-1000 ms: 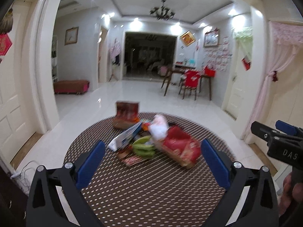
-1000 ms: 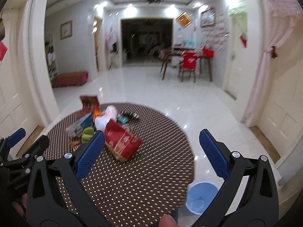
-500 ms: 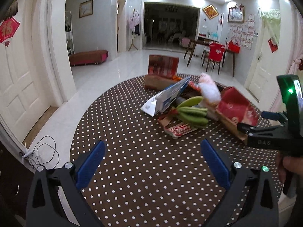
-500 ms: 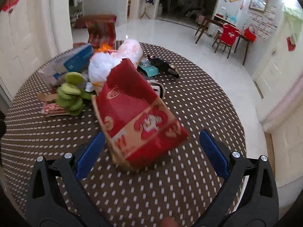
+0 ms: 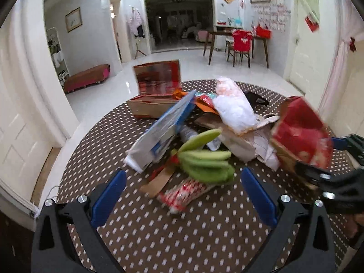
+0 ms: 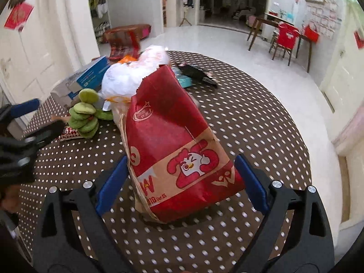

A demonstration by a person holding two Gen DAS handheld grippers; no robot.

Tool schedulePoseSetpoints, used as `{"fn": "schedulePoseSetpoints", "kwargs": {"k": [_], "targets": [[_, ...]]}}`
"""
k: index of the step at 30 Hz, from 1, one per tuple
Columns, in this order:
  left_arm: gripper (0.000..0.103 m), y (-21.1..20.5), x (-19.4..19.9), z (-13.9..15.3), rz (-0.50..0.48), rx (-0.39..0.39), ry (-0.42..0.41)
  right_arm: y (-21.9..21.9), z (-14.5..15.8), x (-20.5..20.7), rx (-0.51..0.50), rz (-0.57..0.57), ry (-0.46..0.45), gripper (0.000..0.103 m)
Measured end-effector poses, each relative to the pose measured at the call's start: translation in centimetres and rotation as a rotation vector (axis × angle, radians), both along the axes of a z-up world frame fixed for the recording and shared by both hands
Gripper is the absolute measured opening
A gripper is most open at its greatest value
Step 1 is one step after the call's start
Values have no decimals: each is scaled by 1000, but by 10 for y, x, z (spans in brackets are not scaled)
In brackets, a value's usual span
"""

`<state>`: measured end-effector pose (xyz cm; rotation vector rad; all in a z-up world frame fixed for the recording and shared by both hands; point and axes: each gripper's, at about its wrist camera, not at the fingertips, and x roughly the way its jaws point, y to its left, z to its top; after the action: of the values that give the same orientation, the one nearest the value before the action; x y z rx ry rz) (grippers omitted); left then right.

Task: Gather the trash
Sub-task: 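Grasp the red paper bag with the right tool while the left grasps green stems, then carry both items to the blue bin and open both tools over it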

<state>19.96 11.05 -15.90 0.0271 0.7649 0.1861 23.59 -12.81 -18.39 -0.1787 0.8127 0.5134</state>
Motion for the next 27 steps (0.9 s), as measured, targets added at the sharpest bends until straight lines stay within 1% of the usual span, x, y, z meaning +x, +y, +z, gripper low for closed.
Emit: {"fn": "schedulePoseSetpoints", "kwargs": {"k": [2,3,4,5,6,7,8,9,10,12,14,21,24,27], "targets": [[97,-1,18,-9,-1,7,29,-11,2,-1,36,-16,7,91],[92,1,23,-12,1,5,42,-20,3,-2,61,-28,12,91],[68,2,30,-18,-9,-12,62,-26,4,-3,74,-34,13,91],[49,3,33,-22,-19,-37,80,-33,6,-5,89,-42,14,91],[39,5,34,-24,-27,-76,89,-39,7,-8,103,-48,16,91],[31,6,32,-24,-34,-119,79,-46,8,-9,118,-55,18,91],[22,5,29,-23,-32,-117,66,-52,9,-10,129,-61,20,91],[17,4,25,-20,-28,-106,47,-61,11,-12,146,-74,20,91],[10,3,19,-16,-24,-111,24,-68,13,-14,161,-84,17,91],[9,3,10,-10,-25,-139,-2,-81,16,-18,191,-99,17,90],[8,-1,-1,-2,-30,-135,-35,-94,19,-21,222,-119,9,91],[7,-27,-36,33,-91,-166,-132,-153,31,-32,288,-200,-17,91],[7,-52,-47,52,-154,-171,-177,-180,32,-35,302,-243,-25,91],[7,-93,-54,71,-256,-182,-215,-215,30,-38,309,-309,-27,91]]}}
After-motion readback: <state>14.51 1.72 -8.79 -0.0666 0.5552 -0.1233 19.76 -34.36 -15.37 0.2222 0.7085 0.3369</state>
